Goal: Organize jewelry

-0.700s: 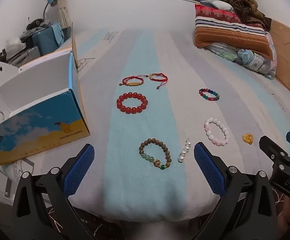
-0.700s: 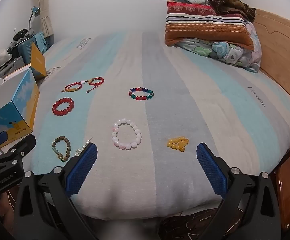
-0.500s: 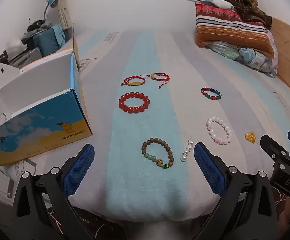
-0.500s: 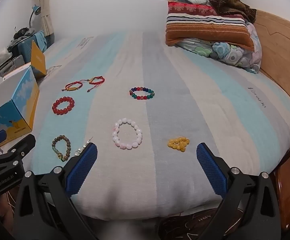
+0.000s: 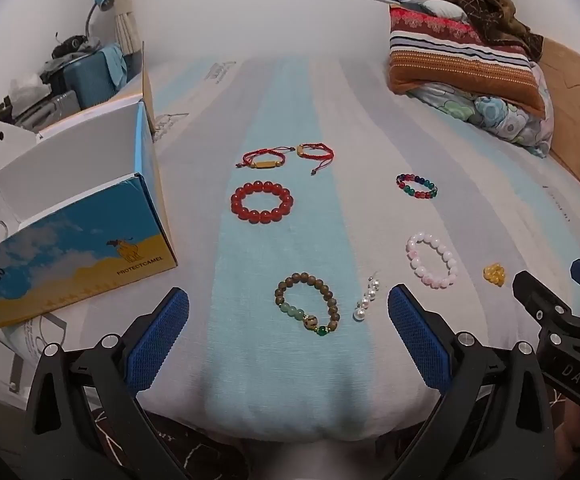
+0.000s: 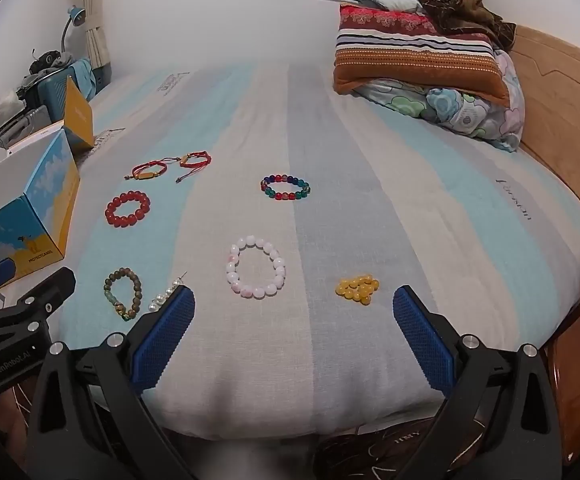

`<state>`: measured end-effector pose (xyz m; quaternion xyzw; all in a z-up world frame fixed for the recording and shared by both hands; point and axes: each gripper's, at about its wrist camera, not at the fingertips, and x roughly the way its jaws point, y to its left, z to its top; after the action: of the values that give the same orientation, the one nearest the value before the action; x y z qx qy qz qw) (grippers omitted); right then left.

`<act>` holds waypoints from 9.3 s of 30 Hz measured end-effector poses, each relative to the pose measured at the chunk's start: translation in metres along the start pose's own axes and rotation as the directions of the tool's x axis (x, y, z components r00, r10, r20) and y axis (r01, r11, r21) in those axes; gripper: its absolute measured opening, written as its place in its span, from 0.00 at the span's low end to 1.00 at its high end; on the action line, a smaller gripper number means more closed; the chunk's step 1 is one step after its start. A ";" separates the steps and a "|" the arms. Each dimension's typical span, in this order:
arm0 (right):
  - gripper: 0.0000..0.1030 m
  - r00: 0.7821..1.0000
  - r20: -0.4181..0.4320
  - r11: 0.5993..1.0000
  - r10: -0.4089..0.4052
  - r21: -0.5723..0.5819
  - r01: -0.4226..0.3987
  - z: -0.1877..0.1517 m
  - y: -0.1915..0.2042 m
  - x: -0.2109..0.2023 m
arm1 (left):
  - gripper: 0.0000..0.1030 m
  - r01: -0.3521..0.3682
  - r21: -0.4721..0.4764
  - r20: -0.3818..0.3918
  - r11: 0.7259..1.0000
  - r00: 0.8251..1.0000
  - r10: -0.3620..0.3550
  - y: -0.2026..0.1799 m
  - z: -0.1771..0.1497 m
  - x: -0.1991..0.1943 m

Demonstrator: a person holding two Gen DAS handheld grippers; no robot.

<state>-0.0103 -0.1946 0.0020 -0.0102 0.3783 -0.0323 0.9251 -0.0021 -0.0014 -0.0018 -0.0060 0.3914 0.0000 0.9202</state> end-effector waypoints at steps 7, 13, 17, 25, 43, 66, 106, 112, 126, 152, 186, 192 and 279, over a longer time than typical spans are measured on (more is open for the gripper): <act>0.93 1.000 -0.002 1.000 -0.001 -0.002 0.001 0.000 0.000 0.000 | 0.95 0.007 -0.006 -0.003 1.000 1.000 -0.007 0.000 -0.001 -0.001; 0.93 1.000 -0.004 1.000 -0.003 -0.001 0.003 -0.001 0.001 0.000 | 0.95 0.031 -0.019 -0.008 0.999 0.999 -0.031 0.001 -0.001 -0.004; 0.93 1.000 -0.007 1.000 -0.004 0.003 0.004 -0.001 -0.001 0.001 | 0.95 0.029 -0.015 -0.005 0.999 1.000 -0.029 0.000 -0.002 -0.006; 0.93 1.000 -0.008 1.000 0.001 0.006 -0.001 -0.002 -0.003 0.001 | 0.95 0.050 -0.014 -0.024 0.999 0.998 -0.051 -0.002 -0.001 -0.006; 0.93 1.000 -0.007 1.000 0.004 0.008 -0.004 0.002 -0.005 0.003 | 0.95 0.032 0.009 -0.011 0.999 0.999 -0.032 -0.006 -0.001 -0.007; 0.93 1.000 -0.001 1.000 -0.006 0.006 0.006 0.001 -0.006 0.000 | 0.95 0.029 0.016 -0.012 0.999 1.000 -0.029 -0.007 0.000 -0.006; 0.87 0.972 -0.232 0.996 -0.045 0.060 0.060 0.043 -0.064 0.081 | 0.95 0.177 0.160 -0.397 0.971 0.912 -0.101 -0.068 0.044 0.101; 0.80 0.954 -0.300 0.996 -0.027 0.073 0.051 0.034 -0.071 0.113 | 0.94 0.239 0.156 -0.474 0.958 0.870 -0.140 -0.079 0.040 0.125; 0.54 0.913 -0.407 0.996 0.005 0.086 0.033 0.021 -0.077 0.157 | 0.72 0.266 0.225 -0.560 0.937 0.823 -0.100 -0.099 0.027 0.154; 0.16 0.892 -0.446 0.990 0.073 0.142 -0.010 0.016 -0.077 0.177 | 0.11 0.178 0.167 -0.493 0.970 0.867 -0.074 -0.075 -0.003 0.128; 0.16 0.954 -0.297 0.987 0.037 0.160 0.012 0.037 -0.078 0.112 | 0.11 0.169 0.126 -0.364 0.977 0.925 -0.113 -0.067 0.052 0.096; 0.16 0.959 -0.281 0.987 0.024 0.157 0.021 0.043 -0.071 0.106 | 0.11 0.148 0.117 -0.317 0.982 0.943 -0.105 -0.057 0.066 0.089; 0.16 0.864 -0.429 0.850 0.264 -0.319 -0.418 0.095 0.443 0.095 | 0.11 -0.354 -0.313 -0.504 0.882 0.848 0.161 0.398 0.039 0.065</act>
<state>0.1467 0.2406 -0.0159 -0.1249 0.5393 0.2124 0.8052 0.0697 0.3968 -0.0263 -0.1370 0.5886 0.2033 0.7704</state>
